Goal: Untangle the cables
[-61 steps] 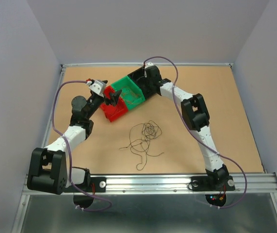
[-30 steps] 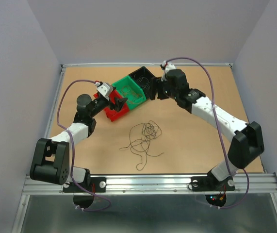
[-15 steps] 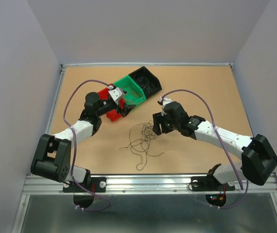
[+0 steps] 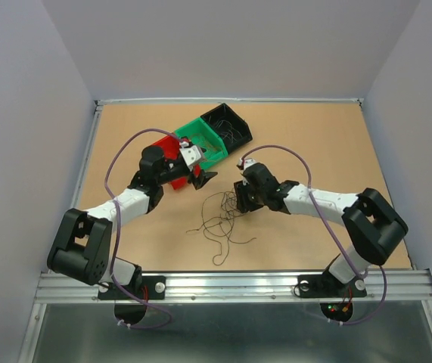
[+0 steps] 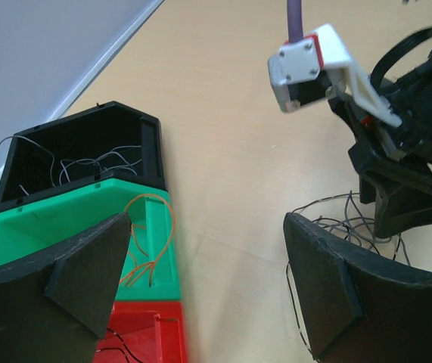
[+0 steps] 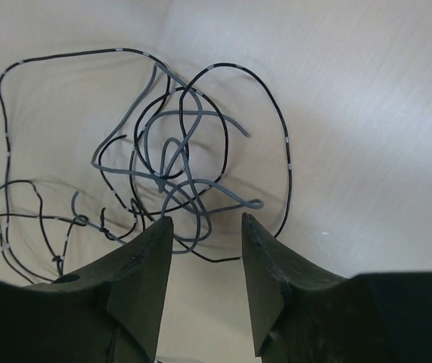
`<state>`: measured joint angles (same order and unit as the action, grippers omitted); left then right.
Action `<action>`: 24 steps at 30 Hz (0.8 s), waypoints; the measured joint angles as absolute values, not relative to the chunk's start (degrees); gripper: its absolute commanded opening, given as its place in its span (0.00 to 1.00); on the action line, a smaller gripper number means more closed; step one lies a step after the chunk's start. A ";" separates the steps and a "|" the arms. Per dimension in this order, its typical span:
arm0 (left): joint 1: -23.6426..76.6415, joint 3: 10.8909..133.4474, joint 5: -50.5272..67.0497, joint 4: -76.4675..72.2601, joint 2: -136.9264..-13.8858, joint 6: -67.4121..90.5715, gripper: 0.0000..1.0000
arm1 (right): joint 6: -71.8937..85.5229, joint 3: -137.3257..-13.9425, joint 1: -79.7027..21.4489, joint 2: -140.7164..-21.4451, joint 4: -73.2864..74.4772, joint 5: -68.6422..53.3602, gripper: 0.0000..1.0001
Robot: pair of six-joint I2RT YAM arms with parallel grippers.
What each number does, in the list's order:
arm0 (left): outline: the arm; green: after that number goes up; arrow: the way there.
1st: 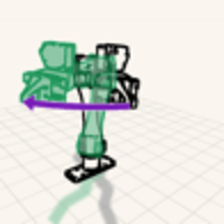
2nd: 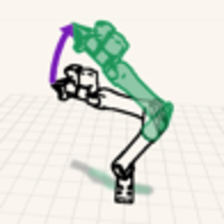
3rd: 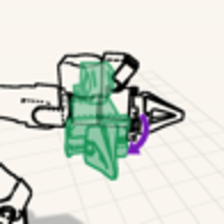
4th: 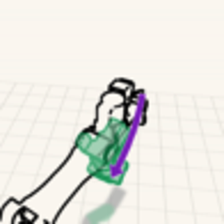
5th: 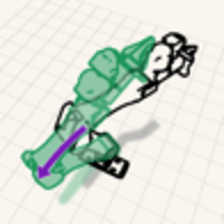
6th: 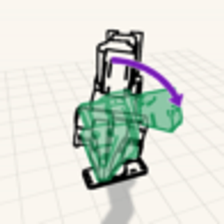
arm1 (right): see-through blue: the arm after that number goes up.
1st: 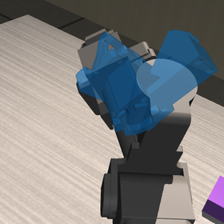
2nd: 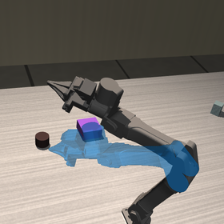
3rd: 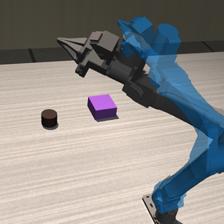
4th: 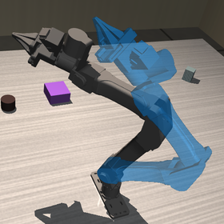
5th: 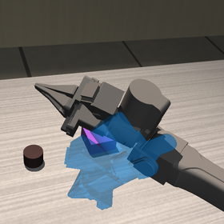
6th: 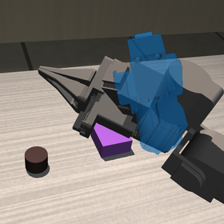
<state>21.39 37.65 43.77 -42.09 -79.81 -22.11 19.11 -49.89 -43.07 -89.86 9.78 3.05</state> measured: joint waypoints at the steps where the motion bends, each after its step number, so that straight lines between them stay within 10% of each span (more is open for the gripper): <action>1: 21.39 37.65 43.72 -42.06 -79.79 -22.15 0.94 | 19.11 -50.04 -43.20 -91.00 9.54 3.05 0.45; 8: 21.39 37.65 43.46 -41.56 -78.94 -22.41 0.94 | 18.57 -53.45 -44.66 -97.45 8.01 3.25 0.01; 14: 21.45 37.63 43.27 -41.32 -77.84 -22.50 0.93 | 17.98 -51.44 -45.10 -90.41 8.36 5.61 0.01; 24: 21.82 37.65 45.21 -40.58 -77.28 -23.42 0.94 | 16.27 -37.89 -45.10 -41.56 -1.89 11.81 0.01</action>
